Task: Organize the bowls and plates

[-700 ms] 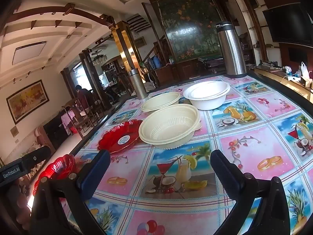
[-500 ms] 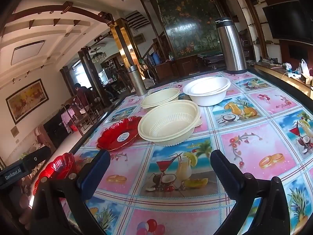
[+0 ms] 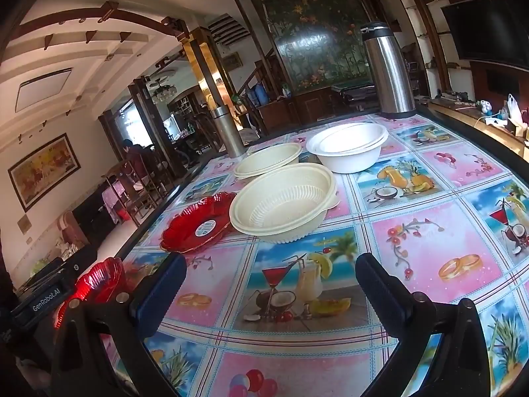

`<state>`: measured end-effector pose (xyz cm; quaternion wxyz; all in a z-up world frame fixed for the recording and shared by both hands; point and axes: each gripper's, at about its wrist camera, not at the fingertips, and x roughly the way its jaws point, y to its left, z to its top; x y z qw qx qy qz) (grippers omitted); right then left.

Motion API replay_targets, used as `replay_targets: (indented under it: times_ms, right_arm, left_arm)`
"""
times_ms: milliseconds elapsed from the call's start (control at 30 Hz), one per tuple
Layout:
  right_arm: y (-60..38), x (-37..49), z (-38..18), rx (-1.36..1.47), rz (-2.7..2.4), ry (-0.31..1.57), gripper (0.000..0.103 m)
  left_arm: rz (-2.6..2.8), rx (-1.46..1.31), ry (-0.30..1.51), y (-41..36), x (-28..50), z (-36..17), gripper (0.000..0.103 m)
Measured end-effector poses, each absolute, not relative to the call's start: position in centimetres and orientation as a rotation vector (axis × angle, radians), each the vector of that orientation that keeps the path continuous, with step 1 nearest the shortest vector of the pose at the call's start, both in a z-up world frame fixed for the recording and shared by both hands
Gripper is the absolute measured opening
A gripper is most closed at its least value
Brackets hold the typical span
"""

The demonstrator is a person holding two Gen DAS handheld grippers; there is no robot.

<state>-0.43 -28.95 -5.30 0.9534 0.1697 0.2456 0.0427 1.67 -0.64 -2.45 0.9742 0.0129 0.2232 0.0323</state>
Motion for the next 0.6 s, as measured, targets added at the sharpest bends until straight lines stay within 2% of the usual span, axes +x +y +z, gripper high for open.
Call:
replay_targets:
  times_ms: [433, 600]
  right_arm:
    - [-28.7, -0.4, -5.3, 0.343, 0.103, 0.494, 0.103]
    - [-28.7, -0.3, -5.3, 0.340, 0.109, 0.497, 0.103]
  left_arm:
    - [0.053, 0.043, 0.344, -1.7, 1.1, -3.3, 0.103]
    - [0.062, 0.043, 0.363, -1.6, 1.4, -3.4, 0.103]
